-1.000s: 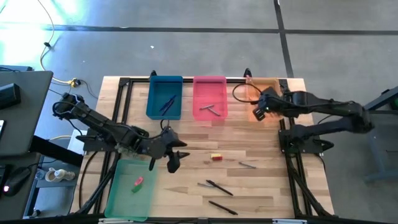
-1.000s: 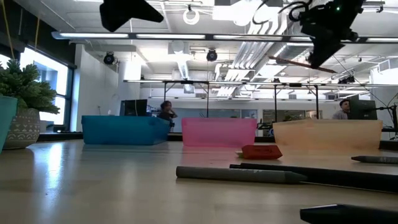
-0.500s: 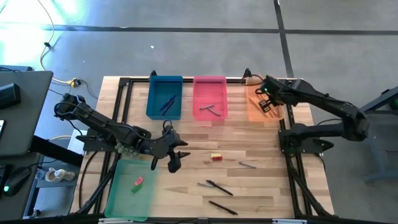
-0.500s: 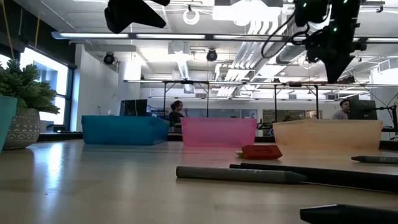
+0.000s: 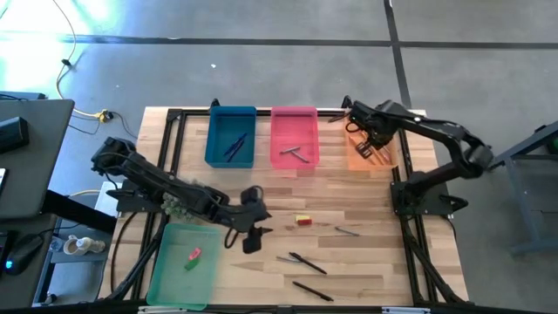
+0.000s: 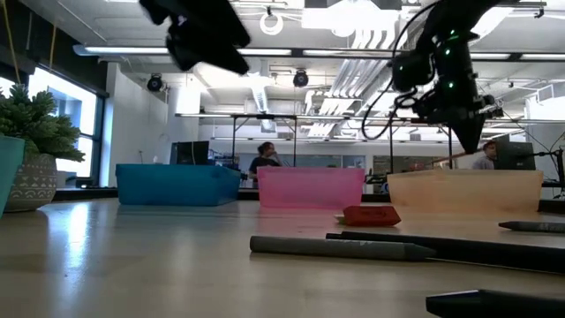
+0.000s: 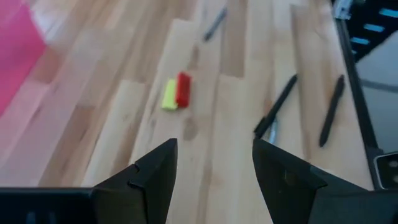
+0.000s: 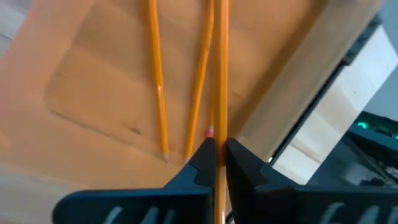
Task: Sort crayons/erasers/pens/pencils in bins
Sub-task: Put the orange pencil into the orange bin, then put the gray crayon into the pink bin
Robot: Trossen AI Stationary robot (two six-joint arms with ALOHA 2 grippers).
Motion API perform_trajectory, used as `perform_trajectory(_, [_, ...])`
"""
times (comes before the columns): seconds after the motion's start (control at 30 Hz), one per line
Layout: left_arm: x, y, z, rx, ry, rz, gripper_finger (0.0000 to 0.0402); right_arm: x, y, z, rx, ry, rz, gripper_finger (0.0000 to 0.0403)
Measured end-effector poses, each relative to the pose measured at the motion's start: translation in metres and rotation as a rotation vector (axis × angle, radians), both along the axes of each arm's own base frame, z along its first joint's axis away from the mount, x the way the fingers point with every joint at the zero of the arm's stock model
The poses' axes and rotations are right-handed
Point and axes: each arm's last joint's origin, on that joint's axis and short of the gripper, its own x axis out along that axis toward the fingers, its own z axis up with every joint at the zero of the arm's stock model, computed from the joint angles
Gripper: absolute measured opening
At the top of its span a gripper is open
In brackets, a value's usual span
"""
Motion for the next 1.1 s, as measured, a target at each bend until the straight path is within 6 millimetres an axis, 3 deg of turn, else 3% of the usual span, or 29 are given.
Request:
perform_trajectory(0.17, [0.026, -0.008, 0.002, 0.067, 0.013, -0.082, 0.0195, 0.009, -0.01, -0.018, 0.049, 0.045, 0.013, 0.0003])
perform_trajectory(0.53, [0.068, -0.027, -0.032, 0.065, 0.168, -0.153, 0.0195, 0.02, -0.021, -0.042, 0.091, 0.082, 0.021, 0.0024])
perform_trajectory(0.77, [0.077, -0.046, -0.052, 0.066, 0.196, -0.191, 0.0195, 0.022, -0.023, -0.043, 0.073, 0.066, 0.022, 0.0048])
perform_trajectory(1.1, [0.077, -0.073, -0.08, 0.045, 0.213, -0.226, 0.0195, 0.021, -0.023, -0.043, 0.076, 0.065, 0.017, 0.0121])
